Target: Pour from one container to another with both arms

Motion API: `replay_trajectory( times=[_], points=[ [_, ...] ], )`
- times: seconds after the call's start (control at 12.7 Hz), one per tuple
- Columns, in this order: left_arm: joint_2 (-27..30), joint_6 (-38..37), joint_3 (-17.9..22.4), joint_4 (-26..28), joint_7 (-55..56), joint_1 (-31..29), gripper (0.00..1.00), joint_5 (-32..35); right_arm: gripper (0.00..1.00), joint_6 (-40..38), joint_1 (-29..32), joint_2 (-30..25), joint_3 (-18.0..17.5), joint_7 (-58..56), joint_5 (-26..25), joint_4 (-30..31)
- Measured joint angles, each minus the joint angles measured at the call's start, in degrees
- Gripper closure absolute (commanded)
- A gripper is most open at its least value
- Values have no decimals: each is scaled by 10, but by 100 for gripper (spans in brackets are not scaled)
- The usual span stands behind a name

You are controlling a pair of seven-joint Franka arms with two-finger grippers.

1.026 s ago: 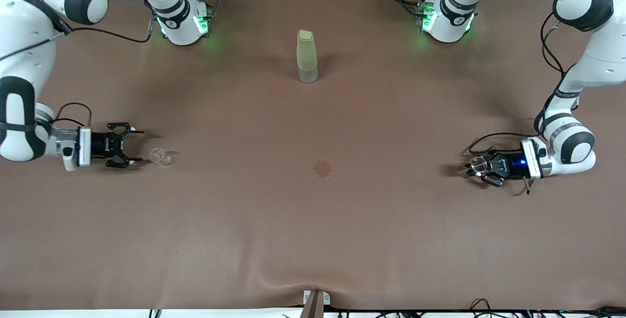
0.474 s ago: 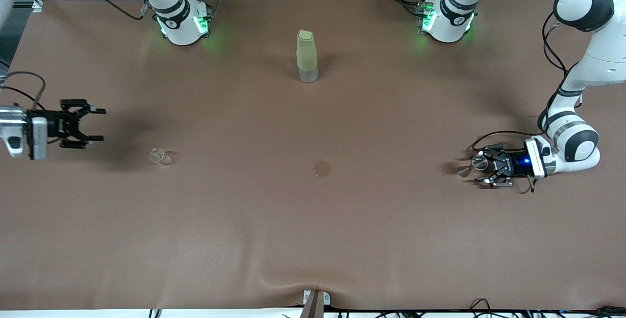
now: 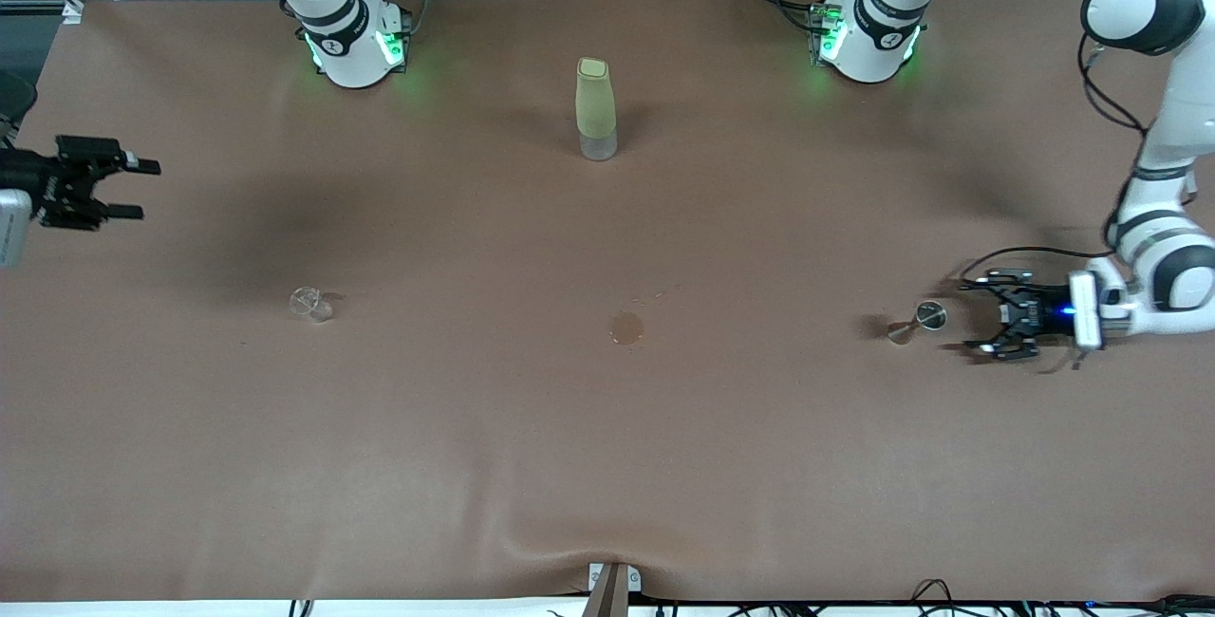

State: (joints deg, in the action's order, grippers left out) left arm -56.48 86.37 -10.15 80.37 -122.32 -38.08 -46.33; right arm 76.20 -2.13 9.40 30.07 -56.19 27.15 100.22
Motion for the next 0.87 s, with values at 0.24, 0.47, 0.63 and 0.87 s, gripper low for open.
replay_trajectory(
  times=[0.24, 0.47, 0.63, 0.87],
  points=[
    [55, -10, -4, -37, 152, -3, 0, 43, 0, -23, -31, -50, -4, 128, -38, -22],
    [135, -11, -9, -61, 305, 18, 0, 88, 0, -40, -36, -64, -46, 234, -83, -75],
    [210, -11, -10, -68, 424, 50, 0, 138, 0, -42, -37, -75, -91, 309, -115, -104],
    [323, -13, -12, -68, 612, 110, 0, 218, 0, -42, -35, -86, -163, 401, -167, -128]
  ],
)
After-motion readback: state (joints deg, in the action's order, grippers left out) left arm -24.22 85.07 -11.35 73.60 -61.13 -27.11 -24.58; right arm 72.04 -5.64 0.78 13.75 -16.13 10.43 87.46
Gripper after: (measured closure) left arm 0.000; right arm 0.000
